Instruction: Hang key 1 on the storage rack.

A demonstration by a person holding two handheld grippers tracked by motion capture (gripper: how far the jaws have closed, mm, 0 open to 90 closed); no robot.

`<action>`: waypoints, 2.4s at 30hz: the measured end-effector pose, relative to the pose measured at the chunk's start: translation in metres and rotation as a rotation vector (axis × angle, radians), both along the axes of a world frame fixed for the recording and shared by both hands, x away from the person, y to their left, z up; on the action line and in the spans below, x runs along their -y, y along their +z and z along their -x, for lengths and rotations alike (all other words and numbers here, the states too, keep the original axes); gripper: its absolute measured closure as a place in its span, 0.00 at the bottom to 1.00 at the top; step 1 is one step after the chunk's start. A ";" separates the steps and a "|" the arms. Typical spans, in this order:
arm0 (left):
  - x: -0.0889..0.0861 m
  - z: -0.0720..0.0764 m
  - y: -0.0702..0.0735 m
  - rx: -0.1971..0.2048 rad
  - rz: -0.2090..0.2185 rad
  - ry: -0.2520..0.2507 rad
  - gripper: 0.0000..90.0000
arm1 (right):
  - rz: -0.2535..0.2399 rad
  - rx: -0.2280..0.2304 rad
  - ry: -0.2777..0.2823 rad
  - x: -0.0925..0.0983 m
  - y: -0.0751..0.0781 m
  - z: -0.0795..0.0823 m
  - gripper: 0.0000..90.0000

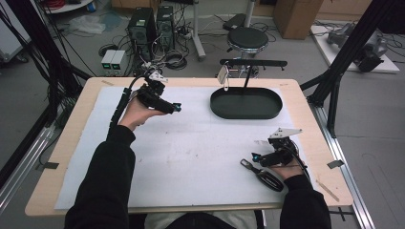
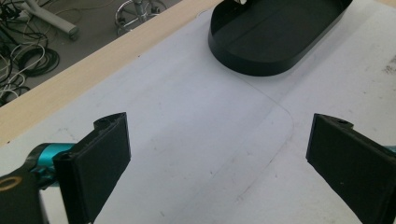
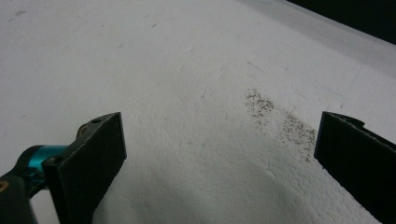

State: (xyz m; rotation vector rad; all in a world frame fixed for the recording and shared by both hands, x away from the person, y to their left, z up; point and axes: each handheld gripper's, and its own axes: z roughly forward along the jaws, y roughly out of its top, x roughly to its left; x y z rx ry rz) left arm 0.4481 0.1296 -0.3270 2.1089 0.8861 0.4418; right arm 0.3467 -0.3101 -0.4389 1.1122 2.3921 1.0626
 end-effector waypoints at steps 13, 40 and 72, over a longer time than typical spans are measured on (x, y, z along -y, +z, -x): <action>-0.031 0.023 -0.009 0.014 0.009 0.056 0.08 | -0.001 -0.001 0.000 0.000 0.000 0.000 0.02; -0.093 0.067 -0.034 0.024 0.027 0.170 0.08 | 0.013 -0.008 0.000 -0.002 -0.002 -0.001 0.02; -0.143 0.134 -0.084 -0.036 0.072 0.229 0.08 | 0.023 -0.004 -0.009 -0.002 -0.002 -0.001 0.02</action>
